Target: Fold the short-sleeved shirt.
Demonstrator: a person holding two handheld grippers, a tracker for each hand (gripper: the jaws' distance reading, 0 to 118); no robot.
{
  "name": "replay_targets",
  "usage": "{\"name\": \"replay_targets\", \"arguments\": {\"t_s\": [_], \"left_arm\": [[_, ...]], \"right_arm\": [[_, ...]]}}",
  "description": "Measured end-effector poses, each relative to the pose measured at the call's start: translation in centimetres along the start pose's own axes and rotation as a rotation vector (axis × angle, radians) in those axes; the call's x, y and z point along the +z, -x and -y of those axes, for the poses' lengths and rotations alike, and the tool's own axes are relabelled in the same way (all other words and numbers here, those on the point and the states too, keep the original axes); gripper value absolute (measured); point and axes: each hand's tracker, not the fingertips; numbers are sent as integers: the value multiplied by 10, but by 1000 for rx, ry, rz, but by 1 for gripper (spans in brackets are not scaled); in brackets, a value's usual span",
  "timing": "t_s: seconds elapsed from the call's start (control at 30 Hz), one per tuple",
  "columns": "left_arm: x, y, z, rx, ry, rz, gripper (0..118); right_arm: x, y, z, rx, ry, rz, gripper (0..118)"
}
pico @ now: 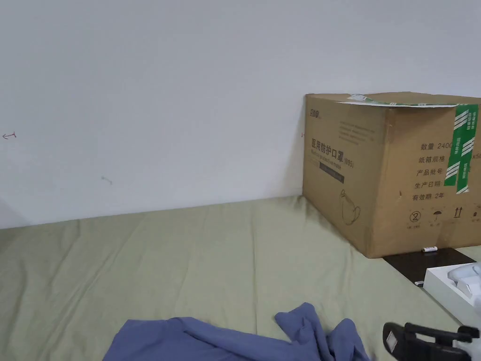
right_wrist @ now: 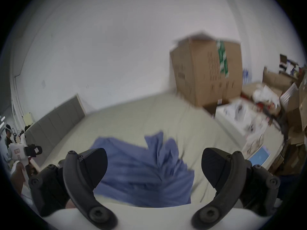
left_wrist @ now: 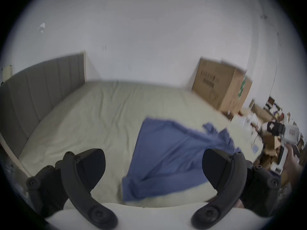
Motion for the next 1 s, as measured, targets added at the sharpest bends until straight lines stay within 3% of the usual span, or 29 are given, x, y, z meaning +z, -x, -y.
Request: {"name": "replay_targets", "arguments": {"t_s": [0.13,0.17,0.2,0.23,0.27,0.3,0.43,0.53,0.7,0.8,0.83,0.87,0.9,0.93,1.0], "left_arm": [[36,-36,13,17,-302,-37,113],[42,-43,16,31,-338,-27,103],[45,-49,20,47,-345,-9,70],[45,-54,23,48,-335,-13,31],[42,-61,22,42,-319,-32,0],[39,-64,22,15,-299,-66,0],[22,-46,22,-37,-235,-77,0],[7,-25,12,-74,-113,-133,0],[-53,25,22,-93,517,-167,0],[-74,50,40,-22,507,-178,4],[-81,57,41,24,510,-165,17],[-90,64,40,77,506,-130,46],[-99,65,38,108,501,-100,97],[-109,65,35,116,495,-83,118],[-136,61,30,83,492,-89,117]], "right_arm": [[37,21,14,-84,-260,-55,113],[41,26,15,-110,-268,-73,111],[42,30,15,-128,-242,-91,100],[42,33,15,-126,-228,-110,67],[38,36,14,-117,-222,-104,12],[33,39,13,-74,-169,-74,0],[23,33,14,-108,-165,-101,0],[17,29,12,-84,-141,-59,0],[5,28,21,-46,-71,-80,0],[-3,39,25,4,-33,-85,0],[-6,40,27,11,-24,-82,0],[-9,42,29,14,-13,-85,0],[-13,43,30,12,1,-94,0],[-15,46,28,9,10,-101,0],[-22,47,29,2,22,-106,0]]}}
